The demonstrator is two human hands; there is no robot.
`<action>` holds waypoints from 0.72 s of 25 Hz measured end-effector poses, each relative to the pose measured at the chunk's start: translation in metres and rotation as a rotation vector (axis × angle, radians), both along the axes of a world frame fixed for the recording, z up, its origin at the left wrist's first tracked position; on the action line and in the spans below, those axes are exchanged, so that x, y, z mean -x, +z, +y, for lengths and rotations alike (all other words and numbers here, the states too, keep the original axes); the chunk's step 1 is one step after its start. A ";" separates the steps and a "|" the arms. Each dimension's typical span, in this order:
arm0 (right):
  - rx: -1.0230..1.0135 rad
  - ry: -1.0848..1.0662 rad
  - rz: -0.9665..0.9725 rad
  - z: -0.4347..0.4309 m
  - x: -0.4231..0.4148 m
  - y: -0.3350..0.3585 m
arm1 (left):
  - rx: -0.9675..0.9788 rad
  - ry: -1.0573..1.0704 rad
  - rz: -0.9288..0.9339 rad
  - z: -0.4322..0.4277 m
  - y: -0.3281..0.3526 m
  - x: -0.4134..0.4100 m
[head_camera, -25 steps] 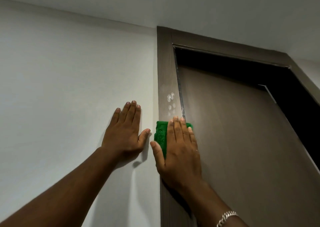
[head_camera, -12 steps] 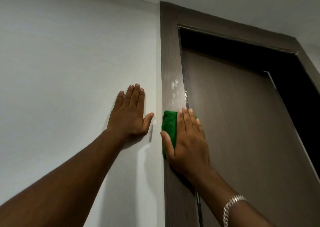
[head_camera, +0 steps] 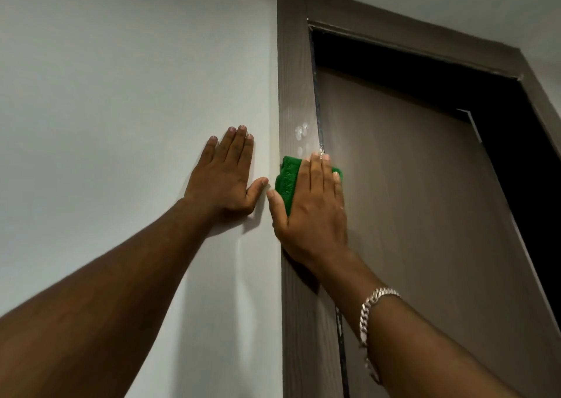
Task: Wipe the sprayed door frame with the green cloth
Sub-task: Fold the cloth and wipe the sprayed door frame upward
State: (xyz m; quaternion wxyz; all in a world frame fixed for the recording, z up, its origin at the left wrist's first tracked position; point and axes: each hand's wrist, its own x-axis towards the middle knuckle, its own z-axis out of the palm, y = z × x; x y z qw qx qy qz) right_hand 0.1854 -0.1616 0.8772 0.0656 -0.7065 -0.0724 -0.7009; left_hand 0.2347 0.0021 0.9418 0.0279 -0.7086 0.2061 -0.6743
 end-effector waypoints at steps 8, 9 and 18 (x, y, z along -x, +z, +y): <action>0.027 -0.030 -0.028 -0.002 -0.004 0.002 | 0.017 -0.020 -0.018 -0.003 0.009 -0.001; 0.077 -0.035 -0.015 -0.006 -0.004 -0.004 | 0.020 -0.022 -0.024 -0.002 0.008 -0.001; 0.128 -0.062 -0.014 -0.014 -0.007 0.011 | 0.055 -0.021 -0.017 -0.002 0.017 -0.002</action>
